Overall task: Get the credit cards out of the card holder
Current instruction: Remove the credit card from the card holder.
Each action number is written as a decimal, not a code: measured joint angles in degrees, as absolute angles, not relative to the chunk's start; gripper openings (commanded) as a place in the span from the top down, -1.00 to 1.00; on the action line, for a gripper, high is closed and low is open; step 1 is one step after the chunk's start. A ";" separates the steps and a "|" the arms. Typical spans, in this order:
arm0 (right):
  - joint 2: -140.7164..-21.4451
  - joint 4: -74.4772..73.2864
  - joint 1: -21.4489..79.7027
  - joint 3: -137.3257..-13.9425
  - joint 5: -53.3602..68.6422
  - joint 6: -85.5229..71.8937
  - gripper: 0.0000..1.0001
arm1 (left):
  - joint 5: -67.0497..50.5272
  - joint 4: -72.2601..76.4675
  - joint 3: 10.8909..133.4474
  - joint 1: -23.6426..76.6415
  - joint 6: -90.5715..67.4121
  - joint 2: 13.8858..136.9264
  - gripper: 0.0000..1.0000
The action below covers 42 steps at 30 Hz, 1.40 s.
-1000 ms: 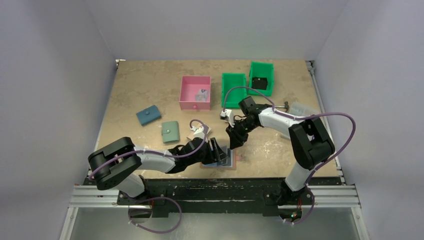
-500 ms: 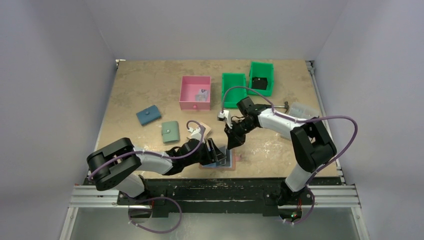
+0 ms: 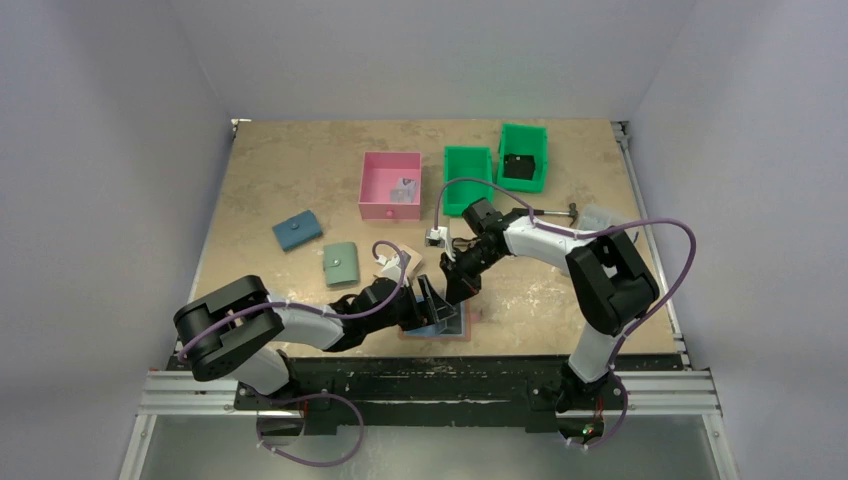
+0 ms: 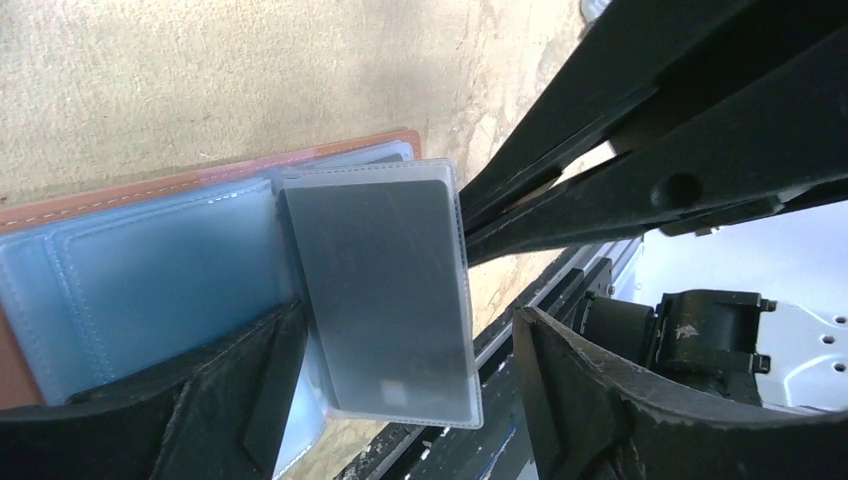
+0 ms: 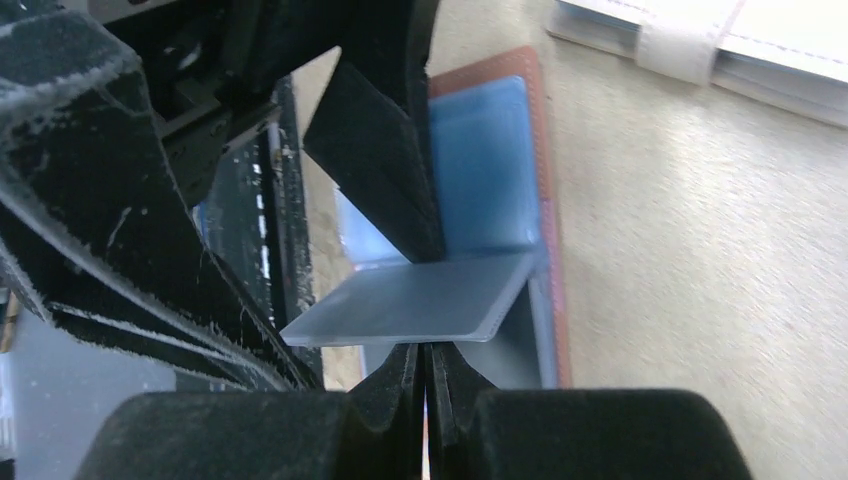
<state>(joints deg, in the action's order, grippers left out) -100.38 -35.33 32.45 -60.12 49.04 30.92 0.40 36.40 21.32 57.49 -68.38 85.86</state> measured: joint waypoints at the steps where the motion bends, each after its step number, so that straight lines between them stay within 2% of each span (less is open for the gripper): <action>1: -100.82 -35.35 32.67 -60.23 49.74 30.87 0.83 | 0.16 36.88 21.15 57.49 -68.38 85.86 -0.62; 6: -103.42 -35.90 33.74 -60.77 53.54 30.76 0.80 | -0.47 37.58 20.97 57.39 -68.31 85.86 -0.61; 10: -104.64 -36.71 34.98 -61.41 56.05 30.85 0.77 | -0.40 35.55 21.58 57.39 -67.99 85.58 -0.43; 22: -106.87 -36.84 35.62 -63.11 57.12 31.11 0.70 | 3.20 18.85 24.60 57.49 -65.36 79.55 -0.20; 25: -106.87 -36.77 35.62 -63.11 55.79 31.09 0.69 | 4.34 16.67 24.86 57.49 -64.88 78.83 -0.03; 28: -106.87 -36.77 35.57 -63.11 54.52 31.11 0.69 | 4.95 15.42 25.04 57.39 -64.31 78.83 0.05; 33: -106.17 -37.60 34.89 -63.11 53.78 31.53 0.68 | 5.82 14.20 25.04 56.88 -63.51 78.83 0.36; 36: -105.58 -38.28 34.48 -63.11 53.67 32.12 0.67 | 6.39 13.47 25.04 56.27 -63.20 78.83 0.59; 39: -105.16 -38.87 34.30 -63.11 53.65 32.86 0.66 | 6.70 12.73 25.04 55.83 -63.24 78.83 1.00; 42: -105.10 -39.48 34.28 -63.11 53.63 33.45 0.66 | 6.39 14.06 25.02 55.61 -63.42 78.08 1.00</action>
